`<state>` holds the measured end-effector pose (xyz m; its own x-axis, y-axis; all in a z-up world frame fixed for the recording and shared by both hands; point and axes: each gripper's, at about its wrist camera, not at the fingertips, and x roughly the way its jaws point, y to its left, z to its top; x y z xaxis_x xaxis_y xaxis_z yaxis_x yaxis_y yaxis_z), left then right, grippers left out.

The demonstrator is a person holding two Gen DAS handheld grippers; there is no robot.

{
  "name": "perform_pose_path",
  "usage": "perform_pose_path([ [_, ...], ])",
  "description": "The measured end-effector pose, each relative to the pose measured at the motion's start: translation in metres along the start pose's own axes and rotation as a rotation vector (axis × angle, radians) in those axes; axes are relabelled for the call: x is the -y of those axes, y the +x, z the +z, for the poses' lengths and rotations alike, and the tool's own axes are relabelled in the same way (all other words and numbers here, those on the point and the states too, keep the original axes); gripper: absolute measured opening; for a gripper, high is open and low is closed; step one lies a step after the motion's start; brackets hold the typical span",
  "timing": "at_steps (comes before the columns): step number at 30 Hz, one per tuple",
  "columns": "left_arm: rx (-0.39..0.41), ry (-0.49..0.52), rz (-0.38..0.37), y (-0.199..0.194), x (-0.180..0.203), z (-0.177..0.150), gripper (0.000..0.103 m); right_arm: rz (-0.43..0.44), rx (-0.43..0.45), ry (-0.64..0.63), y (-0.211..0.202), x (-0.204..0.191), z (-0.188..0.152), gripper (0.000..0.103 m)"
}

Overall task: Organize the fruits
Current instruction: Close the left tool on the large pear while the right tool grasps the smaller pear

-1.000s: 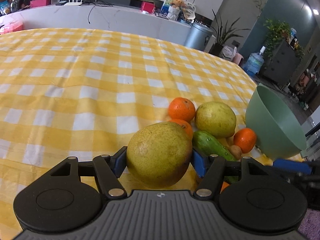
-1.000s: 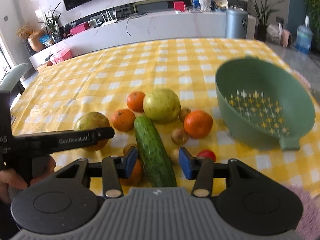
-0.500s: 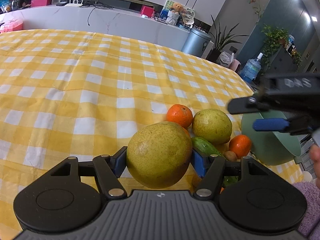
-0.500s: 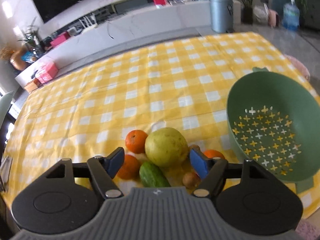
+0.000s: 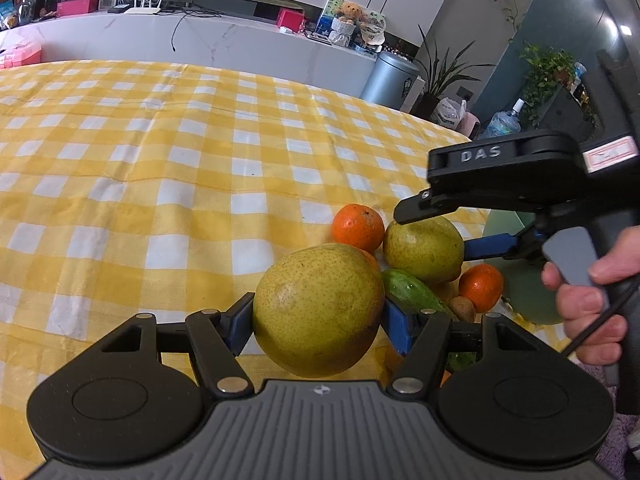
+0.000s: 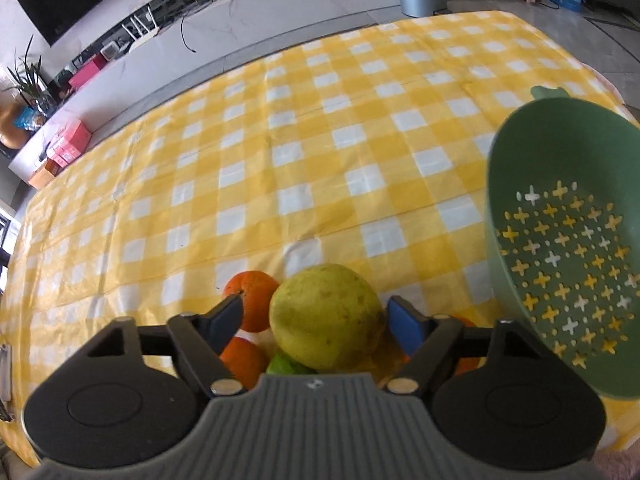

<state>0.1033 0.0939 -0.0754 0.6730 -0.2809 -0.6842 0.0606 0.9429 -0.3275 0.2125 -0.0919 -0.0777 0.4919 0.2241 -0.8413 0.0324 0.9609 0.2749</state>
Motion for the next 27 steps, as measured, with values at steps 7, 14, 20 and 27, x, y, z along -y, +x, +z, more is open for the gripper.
perform_pose_path([
  [7,-0.010,0.009,0.010,0.003,0.000,0.000,0.075,-0.041,0.004,-0.051,0.011,-0.003,0.000,0.074],
  [14,-0.016,0.017,0.014,0.003,0.001,0.000,0.075,-0.069,0.017,-0.306,0.012,-0.018,-0.010,0.074],
  [20,-0.023,0.016,0.020,0.005,0.001,0.000,0.075,-0.091,0.022,-0.375,0.020,-0.023,-0.012,0.067],
  [27,-0.031,0.023,0.026,0.006,0.002,-0.002,0.075,-0.069,0.052,-0.411,0.017,-0.026,-0.016,0.064],
])
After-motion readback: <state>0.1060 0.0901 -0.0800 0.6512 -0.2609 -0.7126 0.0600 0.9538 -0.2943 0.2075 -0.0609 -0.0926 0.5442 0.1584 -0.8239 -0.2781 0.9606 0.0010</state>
